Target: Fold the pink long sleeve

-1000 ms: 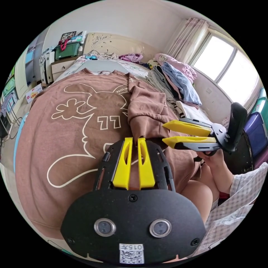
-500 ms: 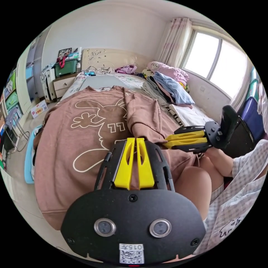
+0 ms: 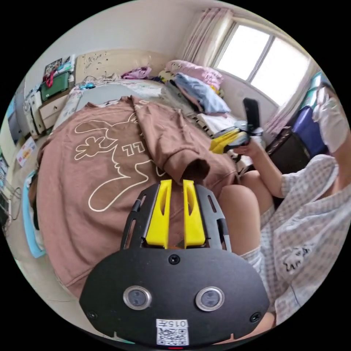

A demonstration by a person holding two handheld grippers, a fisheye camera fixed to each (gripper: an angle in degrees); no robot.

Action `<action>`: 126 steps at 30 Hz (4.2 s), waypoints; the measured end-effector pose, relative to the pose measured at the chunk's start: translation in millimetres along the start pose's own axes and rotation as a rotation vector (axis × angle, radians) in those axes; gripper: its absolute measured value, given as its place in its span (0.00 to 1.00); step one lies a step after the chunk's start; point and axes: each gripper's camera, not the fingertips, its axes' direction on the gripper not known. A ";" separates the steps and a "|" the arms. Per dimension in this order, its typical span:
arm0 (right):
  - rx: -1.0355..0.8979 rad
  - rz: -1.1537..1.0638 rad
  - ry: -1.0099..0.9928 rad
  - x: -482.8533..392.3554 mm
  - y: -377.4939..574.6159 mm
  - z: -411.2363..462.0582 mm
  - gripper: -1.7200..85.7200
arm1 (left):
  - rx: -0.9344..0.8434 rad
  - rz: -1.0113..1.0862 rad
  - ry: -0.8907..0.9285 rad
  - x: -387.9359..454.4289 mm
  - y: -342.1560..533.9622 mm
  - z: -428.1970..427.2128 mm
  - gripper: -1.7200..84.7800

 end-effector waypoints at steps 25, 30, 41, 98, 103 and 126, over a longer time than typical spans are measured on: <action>0.582 0.975 0.150 335.3 -135.4 -169.5 0.07 | 0.073 -0.417 0.048 -288.3 -407.2 282.2 0.12; 0.636 0.991 0.199 333.5 -147.6 -183.2 0.04 | 0.100 -0.350 -0.058 -273.5 -453.7 307.2 0.02; 0.653 0.974 0.172 336.4 -158.6 -193.7 0.05 | 0.026 -0.255 0.003 -244.5 -450.5 264.0 0.08; 0.698 0.257 1.068 -116.5 275.5 89.8 0.03 | 0.054 0.059 -0.393 137.3 -184.1 19.7 0.04; 0.855 0.143 1.118 -208.5 335.5 126.9 0.13 | 0.128 0.134 -0.437 171.5 -167.9 -39.6 0.08; 1.464 -0.268 0.486 -366.9 561.5 152.6 0.42 | 1.216 0.320 0.085 343.8 1.1 -376.9 0.36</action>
